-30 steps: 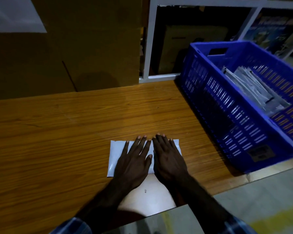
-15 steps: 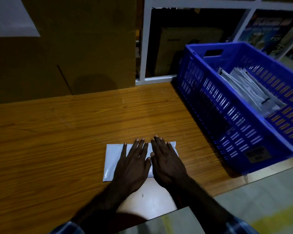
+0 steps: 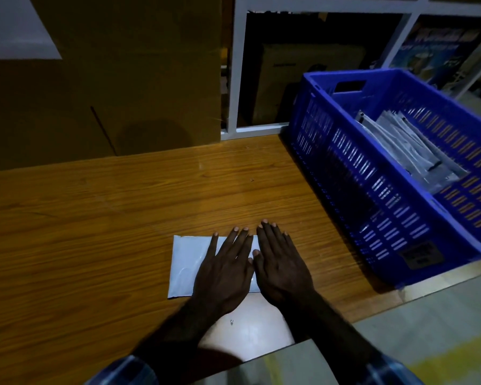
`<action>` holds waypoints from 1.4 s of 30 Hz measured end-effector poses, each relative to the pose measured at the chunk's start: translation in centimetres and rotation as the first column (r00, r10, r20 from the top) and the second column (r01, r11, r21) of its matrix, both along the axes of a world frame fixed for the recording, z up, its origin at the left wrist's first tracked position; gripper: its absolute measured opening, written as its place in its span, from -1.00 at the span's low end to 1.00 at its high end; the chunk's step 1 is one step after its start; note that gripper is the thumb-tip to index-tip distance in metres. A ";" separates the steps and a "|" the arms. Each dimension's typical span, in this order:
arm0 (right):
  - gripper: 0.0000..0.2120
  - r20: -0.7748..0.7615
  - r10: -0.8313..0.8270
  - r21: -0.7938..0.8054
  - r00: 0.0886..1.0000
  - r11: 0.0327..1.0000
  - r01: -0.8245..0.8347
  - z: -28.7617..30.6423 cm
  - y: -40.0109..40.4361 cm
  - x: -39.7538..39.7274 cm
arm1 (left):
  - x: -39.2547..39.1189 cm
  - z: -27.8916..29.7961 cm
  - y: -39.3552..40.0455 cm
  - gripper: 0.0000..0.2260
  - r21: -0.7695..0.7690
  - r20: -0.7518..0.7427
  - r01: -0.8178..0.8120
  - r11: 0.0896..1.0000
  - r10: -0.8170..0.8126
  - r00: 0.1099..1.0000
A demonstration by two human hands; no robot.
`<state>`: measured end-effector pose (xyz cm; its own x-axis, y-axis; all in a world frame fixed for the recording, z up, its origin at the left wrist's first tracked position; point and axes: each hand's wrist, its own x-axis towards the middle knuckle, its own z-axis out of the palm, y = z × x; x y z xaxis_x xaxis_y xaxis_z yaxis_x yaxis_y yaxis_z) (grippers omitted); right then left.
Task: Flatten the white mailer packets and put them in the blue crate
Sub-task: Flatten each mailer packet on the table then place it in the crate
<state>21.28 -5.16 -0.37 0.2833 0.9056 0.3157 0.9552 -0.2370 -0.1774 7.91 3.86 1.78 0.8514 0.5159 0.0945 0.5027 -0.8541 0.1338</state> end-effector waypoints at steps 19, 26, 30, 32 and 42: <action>-0.51 -0.060 0.092 0.011 0.994 0.996 -0.091 0.3 2.5 -4.6 | -5.0 -0.9 2.4 -0.51 0.031 0.023 -0.111 0.993 0.111 0.994; -0.48 -0.025 0.083 -0.045 0.996 0.995 -0.084 1.2 3.2 -4.4 | -4.0 -0.3 2.4 -0.46 -0.003 0.037 -0.096 0.995 0.096 0.995; -0.52 -0.033 0.107 -0.019 0.994 0.994 -0.108 0.2 3.0 -4.2 | -3.8 -0.9 2.3 -0.52 0.021 0.050 -0.070 0.997 0.069 0.996; -0.53 -0.042 0.098 -0.010 0.994 0.995 -0.098 0.0 3.0 -4.3 | -3.8 -1.1 2.3 -0.52 0.025 0.052 -0.071 0.997 0.070 0.996; -0.51 -0.069 0.035 -0.019 0.997 0.999 -0.036 0.5 2.4 -3.3 | -5.2 -1.4 3.0 -0.51 -0.041 0.048 -0.151 0.988 0.152 0.987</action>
<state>17.93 -2.80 0.11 0.2709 0.9214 0.2786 0.9489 -0.2070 -0.2383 2.71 6.82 0.41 0.7578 0.6426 0.1134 0.6177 -0.7624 0.1928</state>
